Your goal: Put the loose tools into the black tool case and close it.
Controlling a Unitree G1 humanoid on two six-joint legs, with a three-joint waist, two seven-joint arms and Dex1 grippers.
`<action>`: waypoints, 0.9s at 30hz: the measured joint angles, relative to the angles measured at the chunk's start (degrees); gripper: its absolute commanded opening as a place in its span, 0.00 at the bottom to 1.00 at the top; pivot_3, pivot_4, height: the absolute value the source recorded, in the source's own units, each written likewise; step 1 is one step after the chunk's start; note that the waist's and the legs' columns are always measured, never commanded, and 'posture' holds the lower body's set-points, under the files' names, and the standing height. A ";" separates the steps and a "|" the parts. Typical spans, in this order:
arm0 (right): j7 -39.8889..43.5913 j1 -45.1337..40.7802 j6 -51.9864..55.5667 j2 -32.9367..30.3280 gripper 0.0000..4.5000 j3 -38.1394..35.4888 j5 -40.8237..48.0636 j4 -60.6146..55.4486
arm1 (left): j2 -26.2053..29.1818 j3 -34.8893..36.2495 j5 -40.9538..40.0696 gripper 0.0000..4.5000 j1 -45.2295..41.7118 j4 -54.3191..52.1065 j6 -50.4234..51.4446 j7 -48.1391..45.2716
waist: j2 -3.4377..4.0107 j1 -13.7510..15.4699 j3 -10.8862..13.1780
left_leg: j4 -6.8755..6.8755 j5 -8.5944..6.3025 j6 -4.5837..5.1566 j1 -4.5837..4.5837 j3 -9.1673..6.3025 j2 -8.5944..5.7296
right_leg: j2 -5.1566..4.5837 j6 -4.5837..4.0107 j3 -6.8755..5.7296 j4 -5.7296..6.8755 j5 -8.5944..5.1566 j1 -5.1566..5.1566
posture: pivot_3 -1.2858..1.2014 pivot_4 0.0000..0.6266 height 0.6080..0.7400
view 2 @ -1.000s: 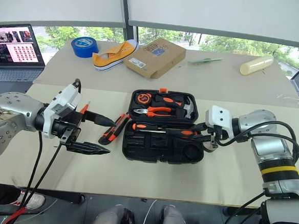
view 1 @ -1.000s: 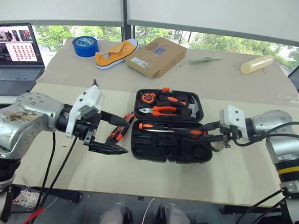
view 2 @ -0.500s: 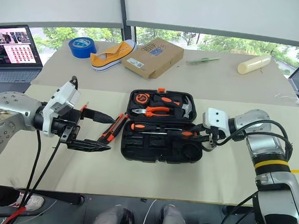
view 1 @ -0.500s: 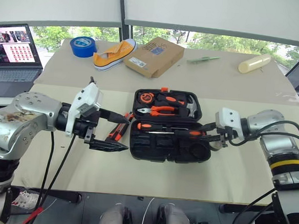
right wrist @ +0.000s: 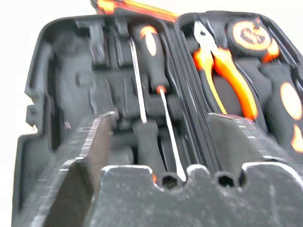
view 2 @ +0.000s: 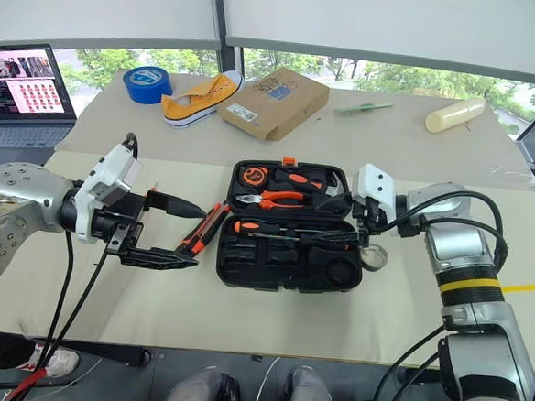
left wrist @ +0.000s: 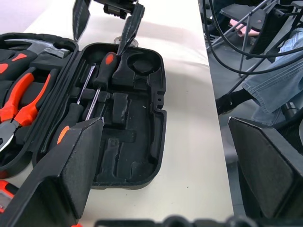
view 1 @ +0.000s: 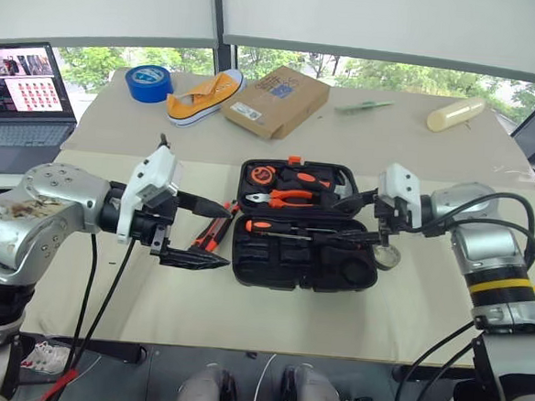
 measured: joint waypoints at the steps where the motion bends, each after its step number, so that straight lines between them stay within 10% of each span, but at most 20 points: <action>1: -0.38 0.04 0.21 0.27 0.42 0.02 -0.01 -0.08 | 0.00 -0.07 0.02 1.00 0.00 0.10 -0.07 -0.05 | 0.00 -0.03 0.00 | 0.00 0.00 0.00 0.00 0.00 0.00 | 0.00 0.00 0.00 0.00 0.00 0.00 | 0.52 0.24 0.93; 7: -3.51 1.13 2.10 2.29 0.00 0.72 -0.89 -0.14 | -0.01 -0.70 0.78 1.00 0.00 0.55 -0.88 -0.20 | 0.00 -0.09 0.00 | -0.01 0.00 -0.01 -0.01 0.01 0.01 | 0.04 0.00 0.00 0.00 0.00 -0.03 | 0.52 0.24 0.93; 27: -7.94 2.90 4.54 2.98 0.00 0.67 -3.57 -4.08 | 0.02 1.26 1.81 1.00 3.82 -0.05 -1.21 2.53 | 0.04 -0.22 0.03 | -0.02 0.02 -0.04 -0.08 0.03 0.05 | 0.05 -0.03 0.06 0.03 0.01 -0.15 | 0.52 0.24 0.93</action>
